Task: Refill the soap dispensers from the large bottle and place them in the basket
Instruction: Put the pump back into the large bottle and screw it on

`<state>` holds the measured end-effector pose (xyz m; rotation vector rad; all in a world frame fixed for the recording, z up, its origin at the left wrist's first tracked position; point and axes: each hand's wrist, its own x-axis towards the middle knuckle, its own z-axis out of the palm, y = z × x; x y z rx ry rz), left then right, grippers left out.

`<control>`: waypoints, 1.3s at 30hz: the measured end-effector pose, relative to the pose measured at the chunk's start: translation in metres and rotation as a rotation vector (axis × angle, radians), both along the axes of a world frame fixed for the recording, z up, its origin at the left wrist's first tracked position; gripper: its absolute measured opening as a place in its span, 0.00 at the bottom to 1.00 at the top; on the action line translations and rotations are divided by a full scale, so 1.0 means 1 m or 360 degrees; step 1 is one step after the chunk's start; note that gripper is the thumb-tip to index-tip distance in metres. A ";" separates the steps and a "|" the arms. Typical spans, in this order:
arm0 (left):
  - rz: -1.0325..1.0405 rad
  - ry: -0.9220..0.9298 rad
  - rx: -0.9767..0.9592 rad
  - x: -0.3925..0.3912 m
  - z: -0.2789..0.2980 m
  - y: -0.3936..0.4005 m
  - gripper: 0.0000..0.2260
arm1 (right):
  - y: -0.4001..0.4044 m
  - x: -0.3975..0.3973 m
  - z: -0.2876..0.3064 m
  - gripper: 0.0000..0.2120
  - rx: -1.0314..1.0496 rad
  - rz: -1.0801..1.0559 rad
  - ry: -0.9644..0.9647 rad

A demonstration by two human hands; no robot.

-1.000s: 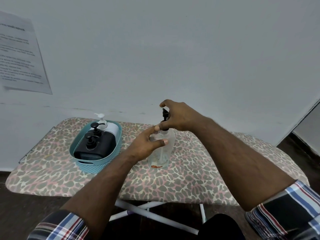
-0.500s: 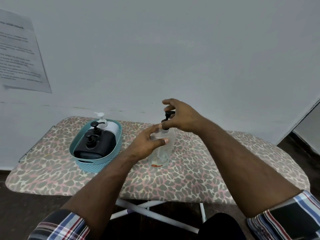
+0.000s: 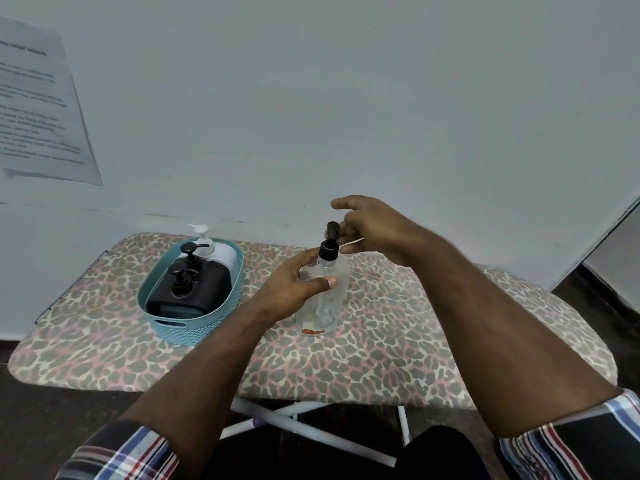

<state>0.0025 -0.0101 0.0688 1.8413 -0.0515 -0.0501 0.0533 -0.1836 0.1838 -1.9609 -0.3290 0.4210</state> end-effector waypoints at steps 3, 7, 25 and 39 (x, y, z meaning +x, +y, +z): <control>-0.0006 -0.0010 -0.0031 -0.001 0.002 -0.001 0.26 | -0.004 0.003 -0.007 0.26 -0.0066 -0.0114 -0.0148; -0.0003 -0.0009 -0.0014 -0.002 0.001 -0.001 0.27 | -0.008 0.001 -0.020 0.36 -0.0141 0.0130 -0.0169; -0.0015 -0.0079 -0.0021 -0.005 0.004 -0.003 0.20 | 0.004 -0.009 -0.040 0.48 -0.0167 0.0010 -0.0347; -0.0007 -0.0096 -0.0025 -0.006 0.004 -0.003 0.23 | 0.004 -0.008 -0.044 0.42 -0.0272 0.0014 -0.0430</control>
